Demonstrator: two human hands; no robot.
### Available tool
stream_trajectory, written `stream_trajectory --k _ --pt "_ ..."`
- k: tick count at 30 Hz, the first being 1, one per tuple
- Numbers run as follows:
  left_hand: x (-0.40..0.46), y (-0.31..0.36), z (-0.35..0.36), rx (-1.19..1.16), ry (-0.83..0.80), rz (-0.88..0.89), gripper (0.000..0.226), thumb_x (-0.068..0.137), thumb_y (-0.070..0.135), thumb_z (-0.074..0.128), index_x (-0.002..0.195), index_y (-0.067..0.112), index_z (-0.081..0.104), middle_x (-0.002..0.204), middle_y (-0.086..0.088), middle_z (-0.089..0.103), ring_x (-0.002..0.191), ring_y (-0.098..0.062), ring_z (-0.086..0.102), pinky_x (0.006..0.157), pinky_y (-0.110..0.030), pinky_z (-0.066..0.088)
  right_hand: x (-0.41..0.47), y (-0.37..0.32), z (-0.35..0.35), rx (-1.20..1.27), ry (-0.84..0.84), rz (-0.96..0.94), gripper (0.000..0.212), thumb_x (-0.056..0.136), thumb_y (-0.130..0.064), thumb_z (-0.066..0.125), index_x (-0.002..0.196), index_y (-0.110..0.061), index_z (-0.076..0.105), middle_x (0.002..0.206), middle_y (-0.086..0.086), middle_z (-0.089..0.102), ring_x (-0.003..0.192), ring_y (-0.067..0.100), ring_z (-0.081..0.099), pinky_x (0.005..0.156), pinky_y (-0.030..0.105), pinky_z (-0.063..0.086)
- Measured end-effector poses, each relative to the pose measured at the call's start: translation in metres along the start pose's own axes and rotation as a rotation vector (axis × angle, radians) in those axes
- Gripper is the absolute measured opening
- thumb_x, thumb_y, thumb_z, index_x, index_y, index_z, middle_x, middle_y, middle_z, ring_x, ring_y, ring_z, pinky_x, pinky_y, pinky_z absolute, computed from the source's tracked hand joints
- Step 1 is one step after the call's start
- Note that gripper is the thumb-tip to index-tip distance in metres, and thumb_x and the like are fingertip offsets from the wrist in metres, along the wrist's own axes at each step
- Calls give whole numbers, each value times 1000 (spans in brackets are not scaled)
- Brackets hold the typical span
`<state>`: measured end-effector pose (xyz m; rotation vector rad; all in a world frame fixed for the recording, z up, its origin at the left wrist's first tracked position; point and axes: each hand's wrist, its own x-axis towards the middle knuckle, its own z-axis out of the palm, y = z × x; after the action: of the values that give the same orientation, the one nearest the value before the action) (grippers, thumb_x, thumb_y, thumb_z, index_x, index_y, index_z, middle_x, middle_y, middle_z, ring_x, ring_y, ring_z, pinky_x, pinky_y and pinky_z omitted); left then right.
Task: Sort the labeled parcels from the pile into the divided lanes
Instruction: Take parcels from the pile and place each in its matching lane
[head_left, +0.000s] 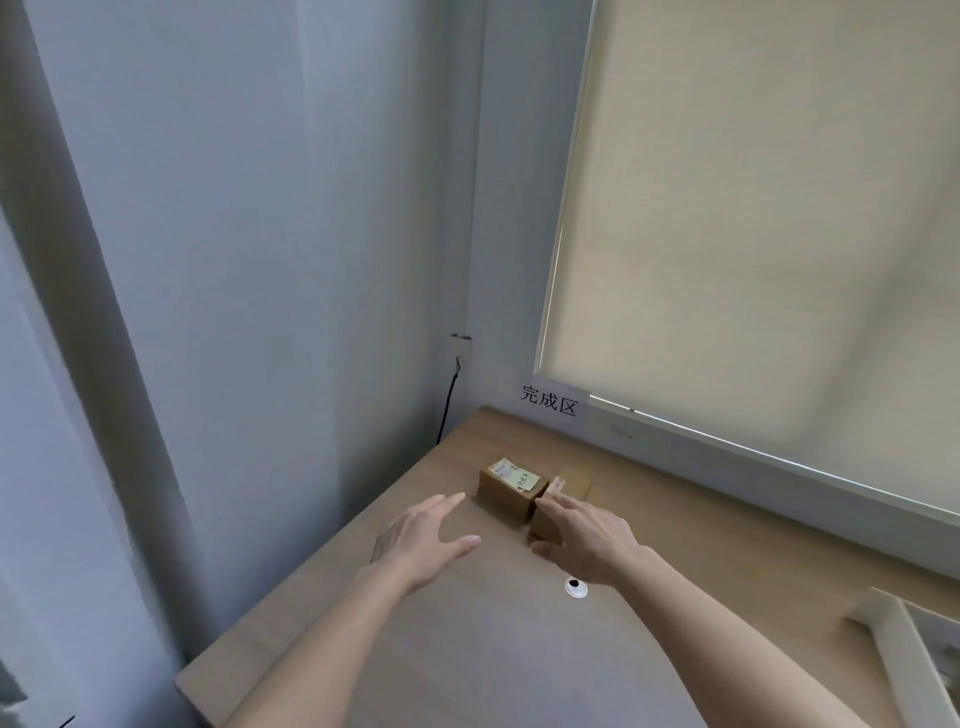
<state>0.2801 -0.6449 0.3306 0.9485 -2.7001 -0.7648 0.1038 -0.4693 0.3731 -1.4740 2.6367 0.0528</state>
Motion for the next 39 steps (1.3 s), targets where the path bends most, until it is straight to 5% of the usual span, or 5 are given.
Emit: stream_trajectory --k 13,29,39 --pt "153 -11 65 20 -129 44 74 87 68 55 152 43 29 160 9 29 145 -17 32 112 -39 36 114 62 55 95 -60 116 65 100 -56 48 158 -33 27 163 -6 30 146 22 37 110 36 38" --pt "336 -32 242 14 -404 65 77 87 69 53 153 42 25 161 13 27 145 -16 33 113 -39 36 248 171 221 196 -275 254 68 103 -51 46 160 -26 19 169 3 17 151 25 26 119 37 25" --pt "425 -36 318 -34 -399 118 76 92 55 58 156 36 22 160 13 29 144 -13 33 110 -38 39 349 215 264 231 -135 249 74 102 -50 47 162 -27 10 171 -2 6 155 20 17 120 34 24"
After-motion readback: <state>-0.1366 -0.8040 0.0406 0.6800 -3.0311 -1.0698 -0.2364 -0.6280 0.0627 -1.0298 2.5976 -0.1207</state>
